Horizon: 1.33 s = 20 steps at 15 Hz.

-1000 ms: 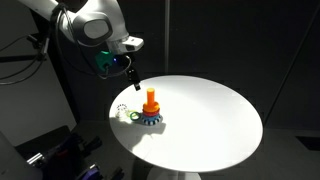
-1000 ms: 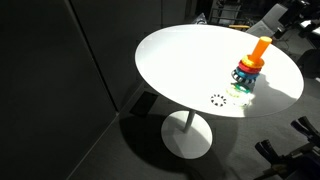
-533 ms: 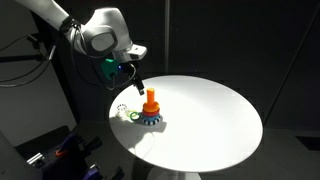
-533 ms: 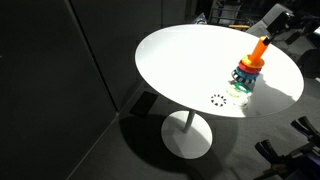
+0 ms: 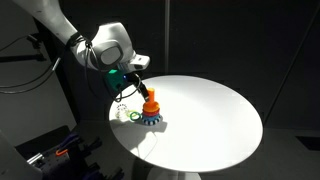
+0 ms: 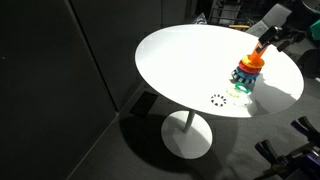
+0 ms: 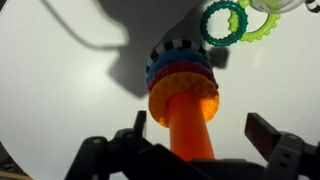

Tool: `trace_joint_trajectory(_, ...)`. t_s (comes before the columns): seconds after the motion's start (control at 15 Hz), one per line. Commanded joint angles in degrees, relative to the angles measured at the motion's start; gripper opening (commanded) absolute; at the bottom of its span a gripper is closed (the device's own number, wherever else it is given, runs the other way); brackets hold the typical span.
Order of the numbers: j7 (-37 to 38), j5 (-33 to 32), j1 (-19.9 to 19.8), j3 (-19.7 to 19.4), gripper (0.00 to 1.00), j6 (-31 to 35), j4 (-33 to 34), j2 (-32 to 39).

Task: Put the yellow ring on the table

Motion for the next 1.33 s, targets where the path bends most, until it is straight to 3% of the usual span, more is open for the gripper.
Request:
trace_joint_trajectory(0.0,6.6,-8.0,-0.9,-0.9,1.00,3.0,1.0,2.8)
trace_joint_trajectory(0.27,10.6,-11.9,-0.2,-1.6,1.00,2.2,1.3,4.6)
trace_joint_trajectory(1.27,8.2,-8.5,-0.3,-0.1,1.00,2.0,4.6,10.7)
